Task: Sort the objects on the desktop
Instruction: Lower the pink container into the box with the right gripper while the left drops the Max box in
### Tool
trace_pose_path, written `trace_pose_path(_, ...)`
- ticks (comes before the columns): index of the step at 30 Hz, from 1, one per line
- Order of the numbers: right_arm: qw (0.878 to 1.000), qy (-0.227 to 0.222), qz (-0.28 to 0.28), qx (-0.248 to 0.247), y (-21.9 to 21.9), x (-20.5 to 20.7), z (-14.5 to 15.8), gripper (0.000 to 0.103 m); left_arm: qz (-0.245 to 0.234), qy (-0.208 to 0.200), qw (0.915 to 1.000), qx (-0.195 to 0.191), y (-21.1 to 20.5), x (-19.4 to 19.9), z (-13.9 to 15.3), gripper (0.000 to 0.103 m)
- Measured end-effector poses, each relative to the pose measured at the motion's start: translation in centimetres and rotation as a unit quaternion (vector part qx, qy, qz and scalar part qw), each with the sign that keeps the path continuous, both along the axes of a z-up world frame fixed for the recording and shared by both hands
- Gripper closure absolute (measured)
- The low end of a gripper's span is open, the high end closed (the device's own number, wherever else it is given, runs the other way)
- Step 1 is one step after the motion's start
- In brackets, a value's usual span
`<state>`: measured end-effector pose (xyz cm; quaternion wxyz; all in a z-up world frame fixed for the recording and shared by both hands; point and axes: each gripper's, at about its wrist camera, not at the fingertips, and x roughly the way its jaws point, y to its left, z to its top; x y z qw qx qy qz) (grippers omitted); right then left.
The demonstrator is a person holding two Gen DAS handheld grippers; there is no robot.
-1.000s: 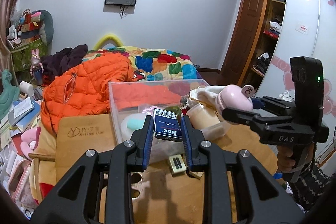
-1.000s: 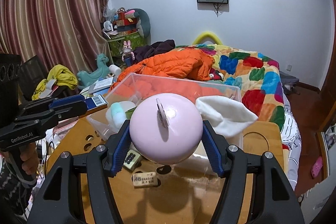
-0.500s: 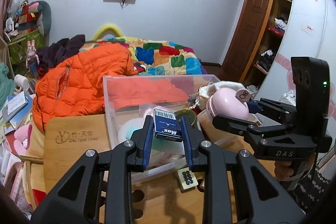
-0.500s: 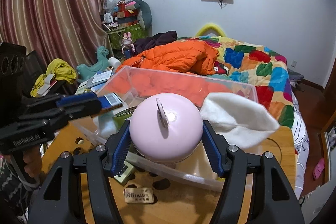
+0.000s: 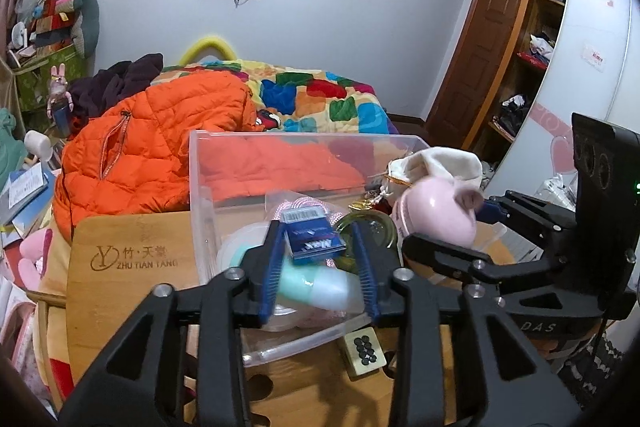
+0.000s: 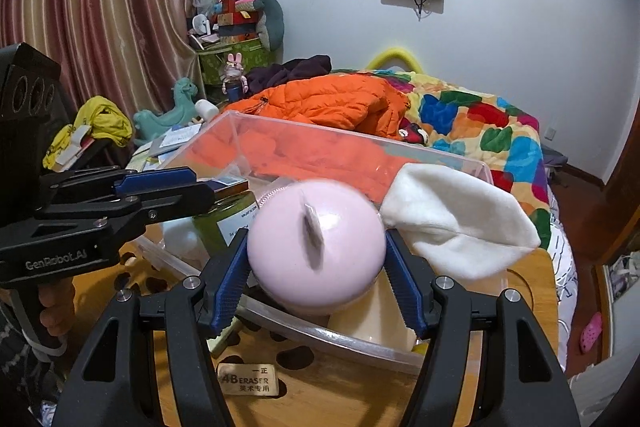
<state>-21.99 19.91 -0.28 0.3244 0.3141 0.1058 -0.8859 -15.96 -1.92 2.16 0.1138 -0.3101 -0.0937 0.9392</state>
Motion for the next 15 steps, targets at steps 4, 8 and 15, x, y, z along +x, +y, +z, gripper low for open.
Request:
trace_pose_path(4, 1.000, -0.010, -0.002, -0.001, -0.1, -0.1, 0.0, 0.041, 0.000, 0.004, 1.0000, 0.000, 0.1, 0.3, 0.2, 0.063)
trace_pose_path(8, 1.000, -0.006, -0.003, -0.002, 0.0, 0.1, 0.2, 0.041, 0.000, 0.010, 0.9999, -0.001, 0.2, 0.8, 0.7, 0.062)
trace_pose_path(15, 1.000, 0.002, -0.003, -0.008, 0.5, 1.1, 0.9, 0.041, -0.002, 0.020, 0.9998, -0.006, 0.5, 1.9, 1.4, 0.061)
